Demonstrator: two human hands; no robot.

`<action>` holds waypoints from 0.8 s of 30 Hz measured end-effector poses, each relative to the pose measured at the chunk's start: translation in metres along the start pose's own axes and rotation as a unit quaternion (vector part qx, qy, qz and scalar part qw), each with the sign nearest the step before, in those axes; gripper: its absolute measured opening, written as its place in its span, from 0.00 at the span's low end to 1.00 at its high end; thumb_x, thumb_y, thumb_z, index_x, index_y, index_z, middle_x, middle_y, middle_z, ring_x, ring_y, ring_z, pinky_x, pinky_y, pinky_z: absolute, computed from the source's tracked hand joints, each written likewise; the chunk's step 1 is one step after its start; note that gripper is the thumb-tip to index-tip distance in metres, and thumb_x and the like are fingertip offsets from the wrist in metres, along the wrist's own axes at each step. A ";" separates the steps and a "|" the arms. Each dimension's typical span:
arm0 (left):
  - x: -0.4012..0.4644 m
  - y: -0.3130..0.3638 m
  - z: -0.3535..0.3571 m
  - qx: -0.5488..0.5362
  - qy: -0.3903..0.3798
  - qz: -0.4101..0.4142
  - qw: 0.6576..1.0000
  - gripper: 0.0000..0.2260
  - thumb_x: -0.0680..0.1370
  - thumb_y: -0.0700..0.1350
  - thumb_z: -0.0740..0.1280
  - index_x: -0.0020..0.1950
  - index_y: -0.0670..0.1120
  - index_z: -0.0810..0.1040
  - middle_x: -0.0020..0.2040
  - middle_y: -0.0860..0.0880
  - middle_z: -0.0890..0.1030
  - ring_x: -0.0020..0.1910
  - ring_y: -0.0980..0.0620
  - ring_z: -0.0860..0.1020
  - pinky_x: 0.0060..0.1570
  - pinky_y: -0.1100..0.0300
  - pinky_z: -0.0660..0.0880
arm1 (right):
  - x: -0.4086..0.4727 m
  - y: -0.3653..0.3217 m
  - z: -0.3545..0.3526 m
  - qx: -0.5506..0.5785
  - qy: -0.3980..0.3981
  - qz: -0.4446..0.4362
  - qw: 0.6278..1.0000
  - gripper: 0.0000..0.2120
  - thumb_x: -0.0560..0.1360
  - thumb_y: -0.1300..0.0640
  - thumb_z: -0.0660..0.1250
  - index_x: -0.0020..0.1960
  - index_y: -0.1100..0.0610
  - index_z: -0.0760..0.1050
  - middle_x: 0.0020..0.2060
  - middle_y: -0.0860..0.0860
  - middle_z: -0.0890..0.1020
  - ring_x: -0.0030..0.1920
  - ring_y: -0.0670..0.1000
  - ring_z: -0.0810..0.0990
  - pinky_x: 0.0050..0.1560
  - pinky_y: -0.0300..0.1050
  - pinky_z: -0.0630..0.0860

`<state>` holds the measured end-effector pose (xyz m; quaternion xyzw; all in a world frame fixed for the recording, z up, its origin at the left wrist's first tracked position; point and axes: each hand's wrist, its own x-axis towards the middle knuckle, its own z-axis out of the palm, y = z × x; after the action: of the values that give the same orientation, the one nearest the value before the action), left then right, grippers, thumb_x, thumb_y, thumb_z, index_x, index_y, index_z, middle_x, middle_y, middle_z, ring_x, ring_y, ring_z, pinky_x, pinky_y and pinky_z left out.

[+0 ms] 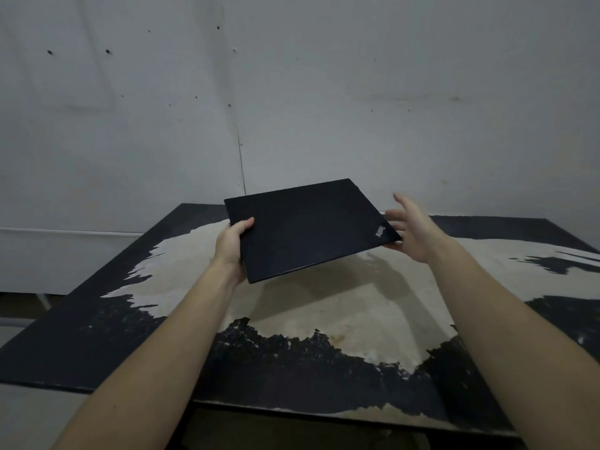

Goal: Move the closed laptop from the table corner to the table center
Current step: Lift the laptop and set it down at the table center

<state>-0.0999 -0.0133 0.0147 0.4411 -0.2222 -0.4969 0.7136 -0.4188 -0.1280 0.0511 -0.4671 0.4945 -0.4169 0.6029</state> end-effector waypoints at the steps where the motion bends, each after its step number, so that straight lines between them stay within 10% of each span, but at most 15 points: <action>1: -0.001 -0.002 0.000 0.004 -0.007 -0.004 1.000 0.14 0.78 0.44 0.69 0.62 0.42 0.79 0.51 0.41 0.87 0.44 0.41 0.86 0.32 0.49 0.82 | -0.002 -0.002 -0.001 -0.032 -0.017 -0.001 0.999 0.26 0.74 0.35 0.66 0.59 0.55 0.79 0.52 0.55 0.85 0.46 0.54 0.86 0.41 0.48 0.80; 19: 0.026 -0.027 0.040 0.269 0.008 0.029 0.963 0.15 0.74 0.46 0.77 0.55 0.40 0.79 0.46 0.41 0.86 0.36 0.47 0.86 0.26 0.58 0.79 | -0.009 0.043 -0.031 -0.117 0.080 -0.024 0.990 0.20 0.66 0.50 0.83 0.49 0.59 0.79 0.34 0.52 0.88 0.28 0.49 0.85 0.23 0.40 0.77; 24: 0.036 -0.039 0.048 0.299 0.026 0.021 0.954 0.16 0.73 0.44 0.77 0.55 0.45 0.74 0.46 0.44 0.84 0.42 0.45 0.84 0.39 0.52 0.82 | 0.002 0.055 -0.040 -0.123 0.121 -0.026 0.985 0.21 0.65 0.51 0.84 0.47 0.56 0.74 0.41 0.53 0.84 0.25 0.47 0.83 0.20 0.38 0.75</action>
<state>-0.1422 -0.0701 0.0016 0.6422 -0.3518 -0.3809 0.5646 -0.4553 -0.1241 -0.0061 -0.4960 0.5993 -0.4220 0.4655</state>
